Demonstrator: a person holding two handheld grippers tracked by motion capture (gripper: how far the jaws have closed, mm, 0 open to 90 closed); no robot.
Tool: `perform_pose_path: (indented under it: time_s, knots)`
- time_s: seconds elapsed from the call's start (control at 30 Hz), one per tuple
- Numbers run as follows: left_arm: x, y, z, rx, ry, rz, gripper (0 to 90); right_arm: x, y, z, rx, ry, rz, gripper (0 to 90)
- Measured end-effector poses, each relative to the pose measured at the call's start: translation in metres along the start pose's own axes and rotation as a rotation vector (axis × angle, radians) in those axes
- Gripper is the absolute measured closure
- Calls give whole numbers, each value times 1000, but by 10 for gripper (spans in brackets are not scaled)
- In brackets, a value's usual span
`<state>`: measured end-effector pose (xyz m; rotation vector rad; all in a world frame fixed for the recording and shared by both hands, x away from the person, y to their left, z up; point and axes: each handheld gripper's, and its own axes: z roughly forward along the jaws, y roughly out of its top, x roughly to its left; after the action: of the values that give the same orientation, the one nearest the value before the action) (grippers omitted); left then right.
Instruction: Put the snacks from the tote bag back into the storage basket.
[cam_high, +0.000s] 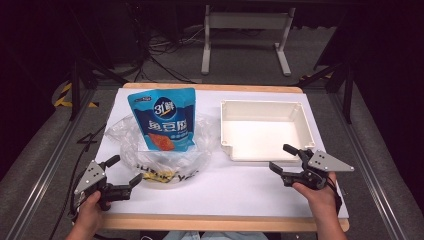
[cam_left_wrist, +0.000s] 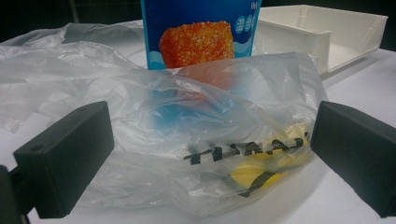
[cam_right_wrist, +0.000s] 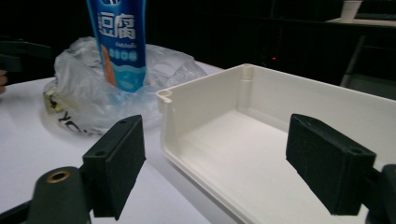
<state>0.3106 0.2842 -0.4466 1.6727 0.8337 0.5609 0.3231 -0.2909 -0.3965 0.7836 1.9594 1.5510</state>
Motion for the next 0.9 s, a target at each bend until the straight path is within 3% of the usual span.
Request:
perform_pose_path:
  time_s: [0.07, 0.13, 0.27, 0.53, 0.9]
  knots:
    - [0, 0, 0, 0, 2, -2, 1, 1, 1, 0, -18, 9, 6, 239]
    - [0, 0, 0, 0, 3, -3, 1, 2, 1, 0, 6, 4, 67, 219]
    - [1, -1, 1, -3, 8, -7, 2, 3, 9, 1, 26, 3, 22, 226]
    - [1, -1, 1, 0, 13, -9, 2, 8, 38, -1, 46, 62, 17, 233]
    - [1, -1, 0, 5, 12, -4, 1, 10, 65, 4, 80, 92, -21, 174]
